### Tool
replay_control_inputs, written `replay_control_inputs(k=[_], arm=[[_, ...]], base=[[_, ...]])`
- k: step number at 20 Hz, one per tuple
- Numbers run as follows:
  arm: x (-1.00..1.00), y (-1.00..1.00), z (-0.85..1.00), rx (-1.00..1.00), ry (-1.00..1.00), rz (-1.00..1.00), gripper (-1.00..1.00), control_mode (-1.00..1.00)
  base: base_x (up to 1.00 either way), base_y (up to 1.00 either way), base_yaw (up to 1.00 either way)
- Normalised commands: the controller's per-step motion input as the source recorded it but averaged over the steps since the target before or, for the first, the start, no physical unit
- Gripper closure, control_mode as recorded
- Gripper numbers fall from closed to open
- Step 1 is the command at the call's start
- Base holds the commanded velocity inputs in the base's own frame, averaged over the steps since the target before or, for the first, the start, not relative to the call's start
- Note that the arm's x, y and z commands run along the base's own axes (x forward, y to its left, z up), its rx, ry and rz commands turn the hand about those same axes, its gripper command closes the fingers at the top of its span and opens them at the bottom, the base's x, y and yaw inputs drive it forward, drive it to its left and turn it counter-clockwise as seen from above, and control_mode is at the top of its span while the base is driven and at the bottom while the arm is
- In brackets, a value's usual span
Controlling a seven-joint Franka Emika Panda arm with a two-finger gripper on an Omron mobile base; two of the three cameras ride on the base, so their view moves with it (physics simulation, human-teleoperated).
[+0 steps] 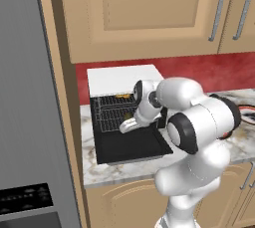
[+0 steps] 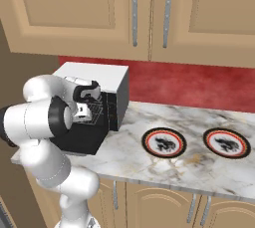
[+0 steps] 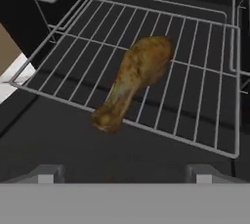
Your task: Open the toaster oven door. Place the bread on the top rack in the toaster oven and place the chicken drumstick on the bottom rack.
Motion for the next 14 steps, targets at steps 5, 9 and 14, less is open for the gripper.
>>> replay_control_inputs(k=[5,9,14], arm=[[-0.08,0.0,0.25,0.0,0.11,-0.22,-1.0,-1.0],[0.03,0.23,0.03,-0.01,0.26,-0.19,-1.0,-1.0],[0.34,0.39,0.0,0.0,0.27,-0.13,-1.0,-1.0]], base=[[0.0,0.0,0.0],[0.0,0.0,0.0],[0.0,0.0,0.0]])
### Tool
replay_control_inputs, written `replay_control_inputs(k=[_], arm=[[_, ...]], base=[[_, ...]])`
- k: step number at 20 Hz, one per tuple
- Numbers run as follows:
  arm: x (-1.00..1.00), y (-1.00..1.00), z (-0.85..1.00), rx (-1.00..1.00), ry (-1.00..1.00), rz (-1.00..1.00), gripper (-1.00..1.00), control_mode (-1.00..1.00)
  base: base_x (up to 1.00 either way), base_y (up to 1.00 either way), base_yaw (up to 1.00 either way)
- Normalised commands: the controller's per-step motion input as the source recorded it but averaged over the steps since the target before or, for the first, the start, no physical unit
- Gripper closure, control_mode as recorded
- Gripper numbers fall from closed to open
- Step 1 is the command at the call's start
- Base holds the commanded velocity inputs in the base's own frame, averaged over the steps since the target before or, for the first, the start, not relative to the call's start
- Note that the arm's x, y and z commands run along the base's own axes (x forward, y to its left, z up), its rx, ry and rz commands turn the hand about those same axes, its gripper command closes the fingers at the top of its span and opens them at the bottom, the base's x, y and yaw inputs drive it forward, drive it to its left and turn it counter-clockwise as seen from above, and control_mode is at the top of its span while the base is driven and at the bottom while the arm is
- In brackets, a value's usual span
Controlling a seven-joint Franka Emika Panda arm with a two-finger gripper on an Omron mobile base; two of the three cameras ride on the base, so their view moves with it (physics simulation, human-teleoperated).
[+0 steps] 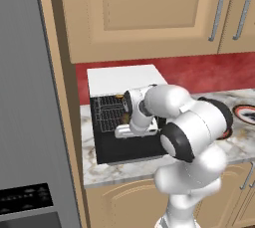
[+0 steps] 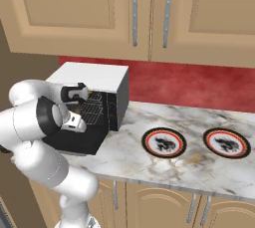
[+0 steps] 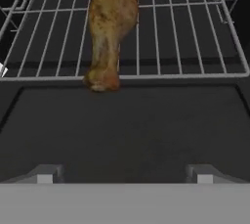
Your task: Open the toaster oven door. Place the bread on the top rack in the toaster oven and place the chicken drumstick on the bottom rack.
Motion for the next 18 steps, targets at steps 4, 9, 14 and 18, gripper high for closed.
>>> replay_control_inputs(k=[4,9,14,18], arm=[[0.6,0.36,0.0,0.0,0.17,-0.1,-1.0,-1.0],[0.74,0.13,0.12,0.0,0.1,-0.08,-1.0,-1.0],[0.83,0.01,0.04,0.0,0.01,-0.04,-1.0,-1.0],[0.58,0.08,0.01,0.0,-0.06,0.0,-1.0,-1.0]], base=[[0.0,0.0,0.0],[0.0,0.0,0.0],[0.0,0.0,0.0],[0.0,0.0,0.0]])
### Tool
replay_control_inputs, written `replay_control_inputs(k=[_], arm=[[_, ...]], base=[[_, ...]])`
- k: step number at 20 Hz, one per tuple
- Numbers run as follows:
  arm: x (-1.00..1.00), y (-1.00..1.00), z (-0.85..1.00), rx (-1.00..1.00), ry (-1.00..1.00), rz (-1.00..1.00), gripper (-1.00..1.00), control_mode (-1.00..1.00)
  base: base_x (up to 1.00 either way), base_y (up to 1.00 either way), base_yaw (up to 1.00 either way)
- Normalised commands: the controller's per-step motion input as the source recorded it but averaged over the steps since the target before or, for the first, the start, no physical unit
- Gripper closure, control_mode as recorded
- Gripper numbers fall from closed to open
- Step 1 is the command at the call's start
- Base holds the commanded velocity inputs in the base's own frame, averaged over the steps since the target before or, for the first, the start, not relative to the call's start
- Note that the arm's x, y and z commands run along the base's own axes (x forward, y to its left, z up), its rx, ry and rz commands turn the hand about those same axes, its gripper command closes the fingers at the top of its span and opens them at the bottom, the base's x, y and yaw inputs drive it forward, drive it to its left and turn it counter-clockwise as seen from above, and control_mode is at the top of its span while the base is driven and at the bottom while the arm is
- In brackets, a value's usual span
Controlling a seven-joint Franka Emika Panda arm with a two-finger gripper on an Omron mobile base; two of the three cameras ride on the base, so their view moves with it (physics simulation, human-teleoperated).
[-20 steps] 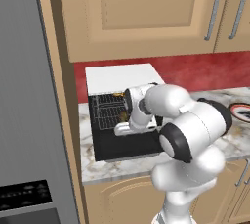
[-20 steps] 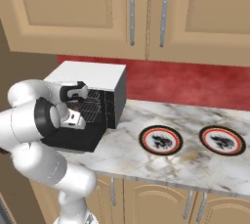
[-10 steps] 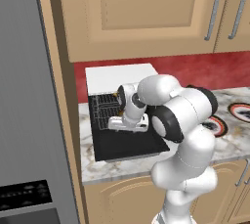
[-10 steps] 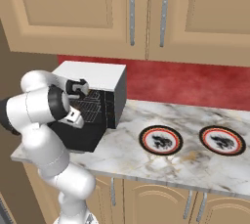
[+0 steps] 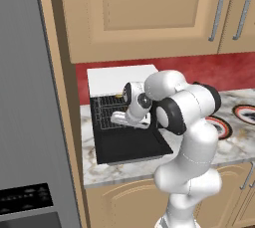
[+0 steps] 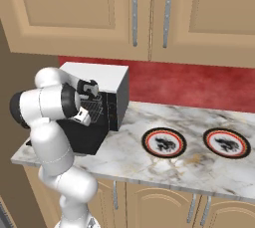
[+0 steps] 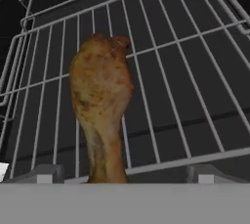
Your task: Open the toaster oven door. Place the bread on the top rack in the toaster oven and place the chicken drumstick on the bottom rack.
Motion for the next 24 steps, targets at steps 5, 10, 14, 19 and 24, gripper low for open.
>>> replay_control_inputs(k=[5,10,14,19,24], arm=[[0.55,0.32,0.12,0.0,-0.12,0.0,-1.0,-1.0],[0.58,0.33,0.28,0.0,-0.07,0.0,-1.0,-1.0],[0.01,0.07,0.6,0.0,-0.01,0.0,-1.0,-1.0],[-0.84,-0.08,0.79,-0.09,0.1,0.0,-1.0,-1.0],[-1.0,-0.34,0.78,-0.17,0.2,0.0,-1.0,-1.0]], base=[[0.0,0.0,0.0],[0.0,0.0,0.0],[0.0,0.0,0.0],[0.0,0.0,0.0],[0.0,0.0,0.0]])
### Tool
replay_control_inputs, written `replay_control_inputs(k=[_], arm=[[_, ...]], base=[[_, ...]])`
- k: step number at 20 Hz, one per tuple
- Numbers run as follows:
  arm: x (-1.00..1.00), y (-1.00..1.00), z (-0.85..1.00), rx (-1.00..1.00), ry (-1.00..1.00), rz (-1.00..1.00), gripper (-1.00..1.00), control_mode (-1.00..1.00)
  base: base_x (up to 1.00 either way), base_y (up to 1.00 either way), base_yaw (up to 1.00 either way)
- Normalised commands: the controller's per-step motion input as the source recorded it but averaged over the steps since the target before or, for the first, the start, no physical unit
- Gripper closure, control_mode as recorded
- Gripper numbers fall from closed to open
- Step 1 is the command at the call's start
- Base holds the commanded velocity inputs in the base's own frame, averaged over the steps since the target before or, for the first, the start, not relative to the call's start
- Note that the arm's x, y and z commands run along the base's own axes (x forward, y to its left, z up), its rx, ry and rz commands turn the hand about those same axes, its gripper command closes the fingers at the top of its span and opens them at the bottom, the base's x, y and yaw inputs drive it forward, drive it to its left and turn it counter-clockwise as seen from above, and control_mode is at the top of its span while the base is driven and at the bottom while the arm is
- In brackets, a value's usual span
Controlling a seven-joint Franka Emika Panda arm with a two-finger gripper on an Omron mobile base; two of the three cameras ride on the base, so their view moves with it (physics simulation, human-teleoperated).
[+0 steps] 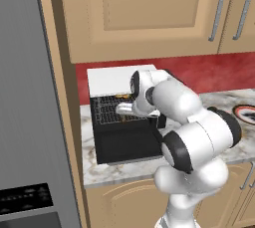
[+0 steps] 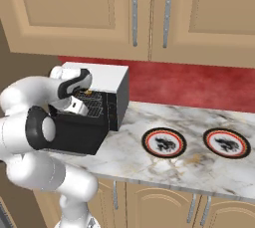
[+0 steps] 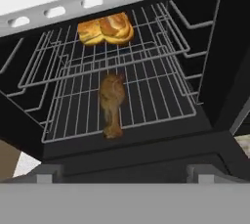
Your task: Open the toaster oven door. Place the bread on the top rack in the toaster oven and place the chicken drumstick on the bottom rack.
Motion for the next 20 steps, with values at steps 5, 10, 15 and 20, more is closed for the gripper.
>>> replay_control_inputs(k=[5,10,15,20], arm=[[-0.64,-0.7,0.88,-0.08,0.12,0.0,-1.0,-1.0],[-0.04,-0.98,1.0,0.0,0.19,-0.02,-1.0,-1.0],[0.09,-1.0,1.0,0.0,0.26,-0.07,-1.0,-1.0],[0.25,-1.0,1.0,0.0,0.31,-0.13,-1.0,-1.0]], base=[[0.0,0.0,0.0],[0.0,0.0,0.0],[0.0,0.0,0.0],[0.0,0.0,0.0]])
